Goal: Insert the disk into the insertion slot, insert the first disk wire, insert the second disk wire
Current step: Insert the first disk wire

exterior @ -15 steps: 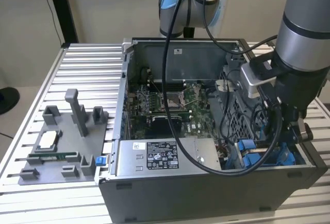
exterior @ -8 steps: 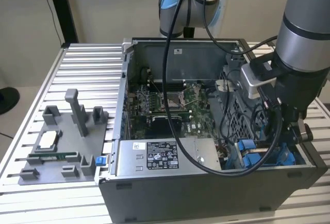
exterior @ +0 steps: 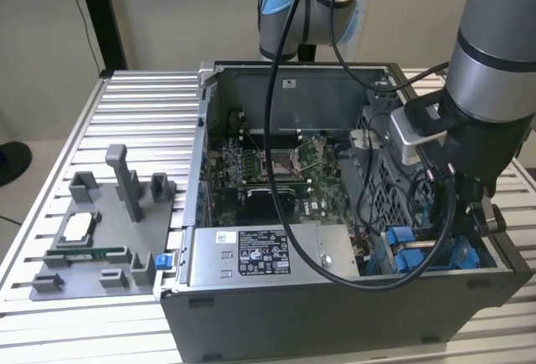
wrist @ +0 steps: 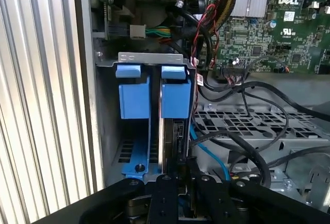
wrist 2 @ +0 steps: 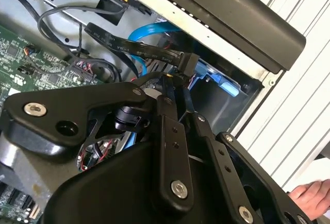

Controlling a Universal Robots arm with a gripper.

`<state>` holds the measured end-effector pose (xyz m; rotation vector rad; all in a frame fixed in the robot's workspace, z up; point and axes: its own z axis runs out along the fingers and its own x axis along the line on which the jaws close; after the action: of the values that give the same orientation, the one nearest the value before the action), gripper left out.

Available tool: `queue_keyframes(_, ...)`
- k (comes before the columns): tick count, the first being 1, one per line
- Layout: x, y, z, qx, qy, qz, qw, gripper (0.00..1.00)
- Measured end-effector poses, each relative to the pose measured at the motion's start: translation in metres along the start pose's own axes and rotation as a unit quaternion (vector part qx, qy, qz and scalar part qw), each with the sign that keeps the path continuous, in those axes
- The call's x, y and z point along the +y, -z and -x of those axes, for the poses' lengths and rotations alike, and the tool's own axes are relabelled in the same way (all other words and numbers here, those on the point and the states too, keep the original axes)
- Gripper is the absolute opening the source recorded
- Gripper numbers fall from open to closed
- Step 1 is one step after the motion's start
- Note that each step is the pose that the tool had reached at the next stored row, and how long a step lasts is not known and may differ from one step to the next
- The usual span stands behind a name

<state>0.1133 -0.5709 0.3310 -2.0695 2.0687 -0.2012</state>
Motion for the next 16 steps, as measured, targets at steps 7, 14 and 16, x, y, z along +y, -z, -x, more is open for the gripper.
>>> queue_keyframes(7, 0.0013, -0.0050, -0.0002, -0.0005, 0.000, 0.0001, 1.0000, 0.00)
queue_keyframes(14, -0.0038, 0.0153, 0.0008, 0.0002, 0.000, 0.0000, 1.0000, 1.00)
queue_keyframes(16, -0.0053, 0.0213, 0.0011, 0.0002, 0.000, 0.0000, 1.0000, 1.00)
